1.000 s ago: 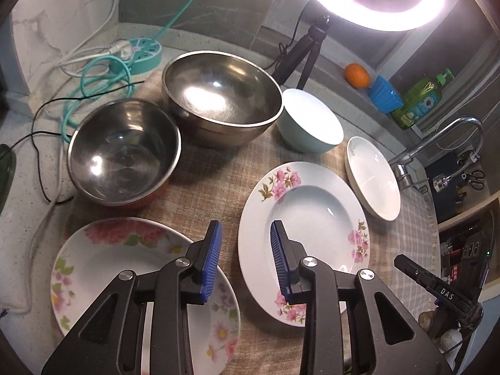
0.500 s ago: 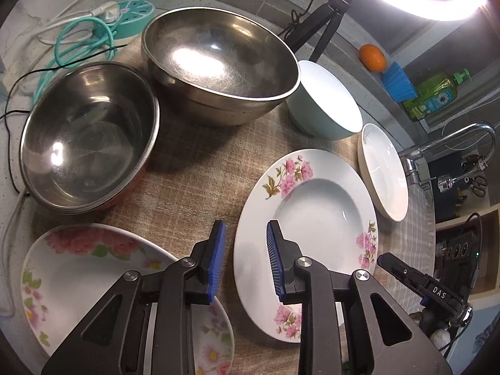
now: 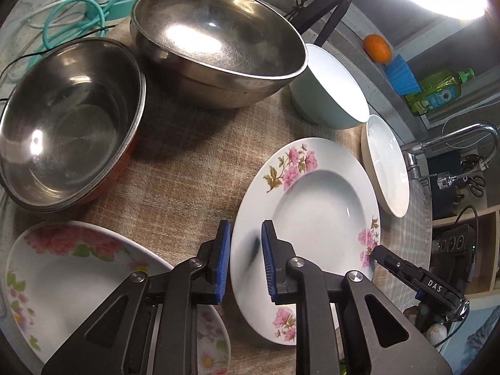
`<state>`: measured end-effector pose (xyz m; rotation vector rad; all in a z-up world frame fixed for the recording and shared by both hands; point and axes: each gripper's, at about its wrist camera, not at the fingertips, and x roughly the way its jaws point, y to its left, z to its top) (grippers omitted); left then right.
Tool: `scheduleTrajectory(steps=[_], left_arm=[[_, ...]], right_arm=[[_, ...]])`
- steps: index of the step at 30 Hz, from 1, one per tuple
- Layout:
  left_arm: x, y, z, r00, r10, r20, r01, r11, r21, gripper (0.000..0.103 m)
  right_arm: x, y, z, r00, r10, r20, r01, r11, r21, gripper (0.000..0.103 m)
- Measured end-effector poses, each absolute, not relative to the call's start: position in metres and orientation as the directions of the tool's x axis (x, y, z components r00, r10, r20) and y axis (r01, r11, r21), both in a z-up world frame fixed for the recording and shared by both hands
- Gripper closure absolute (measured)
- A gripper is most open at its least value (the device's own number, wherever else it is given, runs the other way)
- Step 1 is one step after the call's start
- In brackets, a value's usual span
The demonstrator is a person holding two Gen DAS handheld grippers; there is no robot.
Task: Organize plates and bowls
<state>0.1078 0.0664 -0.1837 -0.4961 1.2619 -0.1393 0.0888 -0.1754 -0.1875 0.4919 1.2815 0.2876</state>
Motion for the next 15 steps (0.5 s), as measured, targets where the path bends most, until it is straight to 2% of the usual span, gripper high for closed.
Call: scheduleTrajectory(steps=[15], left_arm=[[0.1119, 0.066, -0.1843, 0.306, -0.365, -0.879, -0.155, 0.892, -0.424, 0.088]], right_arm=[[0.0946, -0.1737, -0.1945, 0.241, 0.506, -0.828, 0.061, 0.844, 0.533, 0.087]])
